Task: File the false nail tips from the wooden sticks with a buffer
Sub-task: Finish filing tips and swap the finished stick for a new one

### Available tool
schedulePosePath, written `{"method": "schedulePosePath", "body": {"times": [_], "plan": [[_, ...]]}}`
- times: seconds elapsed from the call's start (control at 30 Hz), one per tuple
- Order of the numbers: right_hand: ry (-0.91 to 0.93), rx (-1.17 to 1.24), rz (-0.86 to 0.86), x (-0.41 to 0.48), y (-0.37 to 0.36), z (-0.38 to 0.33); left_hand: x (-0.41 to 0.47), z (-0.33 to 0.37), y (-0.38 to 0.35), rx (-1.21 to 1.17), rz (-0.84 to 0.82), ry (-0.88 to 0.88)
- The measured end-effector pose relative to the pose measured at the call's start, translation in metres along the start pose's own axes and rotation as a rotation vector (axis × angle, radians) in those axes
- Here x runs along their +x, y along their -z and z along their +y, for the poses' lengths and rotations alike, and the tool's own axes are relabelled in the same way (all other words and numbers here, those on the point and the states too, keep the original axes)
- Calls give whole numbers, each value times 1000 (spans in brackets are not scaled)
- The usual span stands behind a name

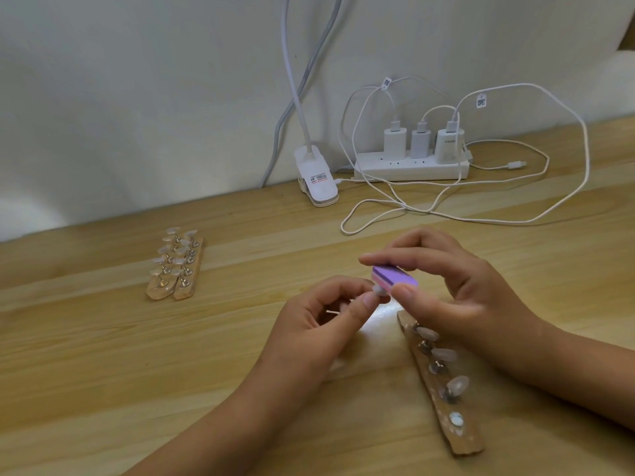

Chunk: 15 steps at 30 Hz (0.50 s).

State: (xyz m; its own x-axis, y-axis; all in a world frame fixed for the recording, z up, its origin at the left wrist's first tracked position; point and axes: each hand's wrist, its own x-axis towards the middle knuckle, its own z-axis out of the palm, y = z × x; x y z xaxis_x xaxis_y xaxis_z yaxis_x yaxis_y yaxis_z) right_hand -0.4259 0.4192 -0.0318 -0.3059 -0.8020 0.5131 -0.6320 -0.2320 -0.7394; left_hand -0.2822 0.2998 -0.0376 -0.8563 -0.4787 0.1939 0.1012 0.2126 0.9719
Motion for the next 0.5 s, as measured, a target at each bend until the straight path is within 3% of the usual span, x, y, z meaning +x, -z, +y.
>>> {"method": "schedulePosePath", "body": {"times": [0.1, 0.43, 0.5], "plan": [[74, -75, -18, -1, -1, 0, 0, -1, 2, -9, -5, -20], [5, -16, -1, 0, 0, 2, 0, -2, 1, -3, 24, -18], [71, -60, -27, -1, -1, 2, 0, -2, 1, 23, 30, -30]]}}
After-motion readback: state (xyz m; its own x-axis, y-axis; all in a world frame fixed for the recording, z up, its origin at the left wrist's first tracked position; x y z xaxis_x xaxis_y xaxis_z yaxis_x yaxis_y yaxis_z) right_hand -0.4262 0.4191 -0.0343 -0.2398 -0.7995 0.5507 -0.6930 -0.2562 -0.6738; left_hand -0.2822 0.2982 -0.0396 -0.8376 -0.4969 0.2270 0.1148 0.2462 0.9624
